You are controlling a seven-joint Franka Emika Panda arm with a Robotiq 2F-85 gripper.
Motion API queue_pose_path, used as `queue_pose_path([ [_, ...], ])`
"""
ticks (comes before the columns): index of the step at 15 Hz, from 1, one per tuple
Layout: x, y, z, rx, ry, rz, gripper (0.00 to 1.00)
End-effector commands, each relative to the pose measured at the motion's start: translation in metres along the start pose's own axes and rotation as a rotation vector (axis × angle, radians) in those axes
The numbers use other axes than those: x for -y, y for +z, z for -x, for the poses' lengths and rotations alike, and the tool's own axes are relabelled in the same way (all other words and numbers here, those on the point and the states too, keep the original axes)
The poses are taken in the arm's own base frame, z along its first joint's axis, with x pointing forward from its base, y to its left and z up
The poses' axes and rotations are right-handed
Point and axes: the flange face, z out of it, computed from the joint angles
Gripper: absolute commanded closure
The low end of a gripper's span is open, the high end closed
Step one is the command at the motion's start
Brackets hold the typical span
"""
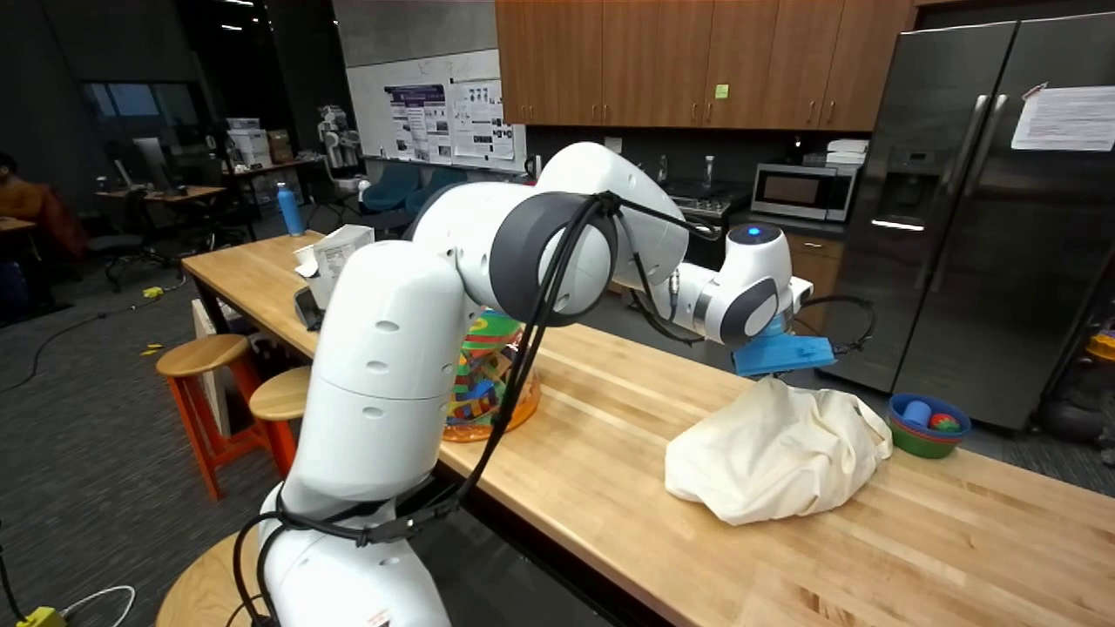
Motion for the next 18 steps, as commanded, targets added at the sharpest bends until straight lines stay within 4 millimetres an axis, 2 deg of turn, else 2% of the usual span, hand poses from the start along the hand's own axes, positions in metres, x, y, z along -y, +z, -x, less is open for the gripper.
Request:
queue_pose_path([
  [1,-0.004,-0.001,-0.031,-0.077,-0.064,0.012,0.99],
  [9,0.026,-0.008,-0.09,-0.178,-0.191,0.0,0.99],
  [14,0.061,-0.017,-0.116,-0.215,-0.248,-0.027,0.99],
  [18,0.096,-0.027,-0.137,-0.245,-0.281,-0.052,0.99],
])
